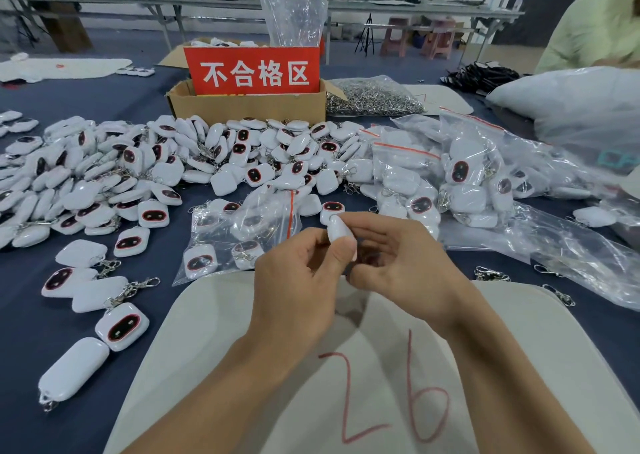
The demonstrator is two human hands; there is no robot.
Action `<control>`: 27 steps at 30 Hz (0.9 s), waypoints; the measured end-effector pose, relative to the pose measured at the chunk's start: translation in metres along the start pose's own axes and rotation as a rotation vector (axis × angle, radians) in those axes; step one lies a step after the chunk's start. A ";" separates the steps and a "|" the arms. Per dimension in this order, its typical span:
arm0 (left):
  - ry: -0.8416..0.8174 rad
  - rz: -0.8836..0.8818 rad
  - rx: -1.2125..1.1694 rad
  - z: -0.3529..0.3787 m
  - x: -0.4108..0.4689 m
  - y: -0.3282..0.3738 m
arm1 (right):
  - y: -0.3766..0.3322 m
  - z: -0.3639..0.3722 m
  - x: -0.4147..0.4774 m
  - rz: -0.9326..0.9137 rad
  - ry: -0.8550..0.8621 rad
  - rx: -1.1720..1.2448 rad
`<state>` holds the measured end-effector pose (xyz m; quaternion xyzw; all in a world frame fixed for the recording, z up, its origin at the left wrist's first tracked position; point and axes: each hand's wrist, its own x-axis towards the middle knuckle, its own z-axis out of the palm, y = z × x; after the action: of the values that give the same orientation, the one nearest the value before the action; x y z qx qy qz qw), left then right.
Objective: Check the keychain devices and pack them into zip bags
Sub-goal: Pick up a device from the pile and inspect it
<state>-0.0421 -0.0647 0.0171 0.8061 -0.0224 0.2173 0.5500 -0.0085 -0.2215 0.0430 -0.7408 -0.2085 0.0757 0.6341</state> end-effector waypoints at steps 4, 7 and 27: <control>-0.039 0.094 0.045 -0.001 -0.002 0.004 | 0.002 0.000 0.001 0.072 0.068 0.211; 0.023 0.158 0.103 -0.005 -0.003 0.009 | 0.000 0.003 0.004 0.128 0.191 0.307; 0.212 -0.078 0.556 -0.029 0.022 -0.001 | 0.010 0.052 0.039 0.217 0.331 0.064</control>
<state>-0.0313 -0.0335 0.0334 0.8989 0.1263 0.2767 0.3153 0.0092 -0.1595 0.0291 -0.7408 -0.0178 0.0272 0.6710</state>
